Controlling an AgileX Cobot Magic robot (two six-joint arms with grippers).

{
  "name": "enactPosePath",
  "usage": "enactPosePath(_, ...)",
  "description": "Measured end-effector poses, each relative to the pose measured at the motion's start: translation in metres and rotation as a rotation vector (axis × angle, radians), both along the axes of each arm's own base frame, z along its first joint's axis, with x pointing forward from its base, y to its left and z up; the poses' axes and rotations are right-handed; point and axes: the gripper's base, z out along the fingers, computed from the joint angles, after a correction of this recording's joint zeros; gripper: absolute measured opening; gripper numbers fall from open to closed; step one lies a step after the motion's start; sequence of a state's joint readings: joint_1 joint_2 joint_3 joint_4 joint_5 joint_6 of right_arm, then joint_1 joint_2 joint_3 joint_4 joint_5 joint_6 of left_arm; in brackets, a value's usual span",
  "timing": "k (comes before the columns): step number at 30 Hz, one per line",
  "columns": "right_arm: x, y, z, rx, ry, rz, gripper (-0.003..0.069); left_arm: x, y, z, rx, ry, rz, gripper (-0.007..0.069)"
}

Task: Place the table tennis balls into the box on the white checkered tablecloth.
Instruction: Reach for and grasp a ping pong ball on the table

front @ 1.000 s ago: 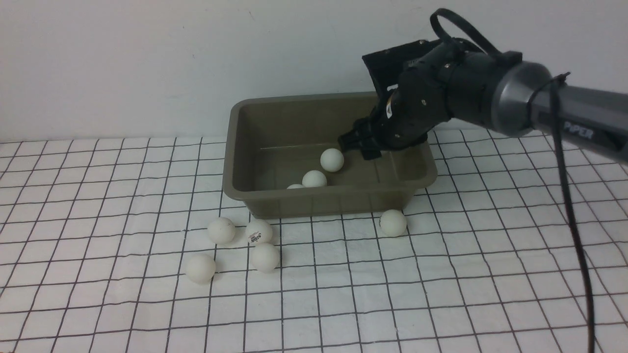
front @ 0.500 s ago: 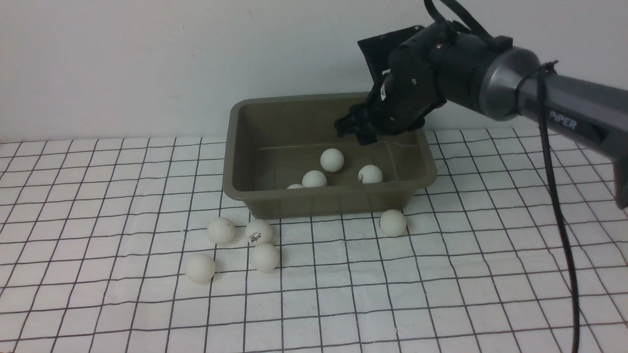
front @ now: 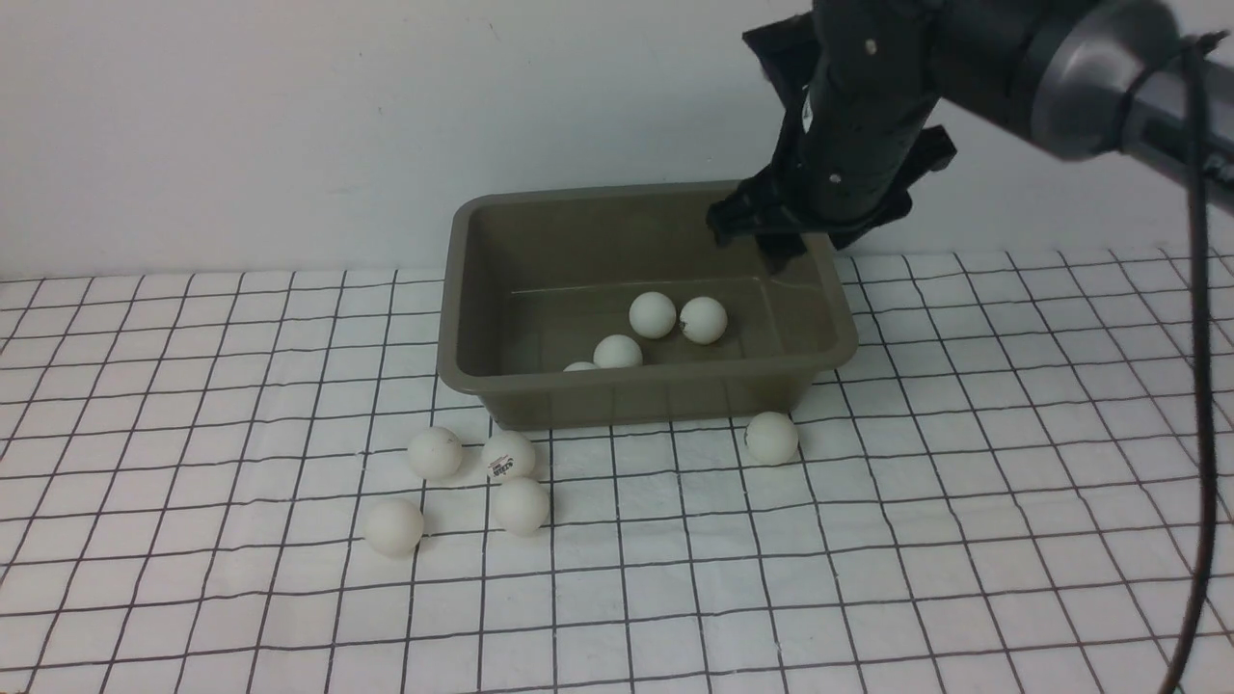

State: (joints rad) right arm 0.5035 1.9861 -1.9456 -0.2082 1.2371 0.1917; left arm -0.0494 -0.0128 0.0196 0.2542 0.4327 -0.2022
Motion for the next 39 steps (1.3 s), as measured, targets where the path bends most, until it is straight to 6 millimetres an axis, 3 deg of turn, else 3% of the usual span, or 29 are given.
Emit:
enactPosePath(14,-0.019,-0.012,0.042,0.018,-0.080,0.012,0.0387,0.000,0.000,0.000,0.000,0.000,0.000,-0.0004)
enactPosePath(23,-0.018,-0.015,0.043,0.086,-0.091,-0.144,0.0338,0.000,0.000,0.000,0.000,0.000,0.000,-0.0004)
enactPosePath(39,-0.016,-0.018,0.043,0.045,-0.118,-0.156,0.0335,0.000,0.000,0.000,0.000,0.000,0.000,-0.0004)
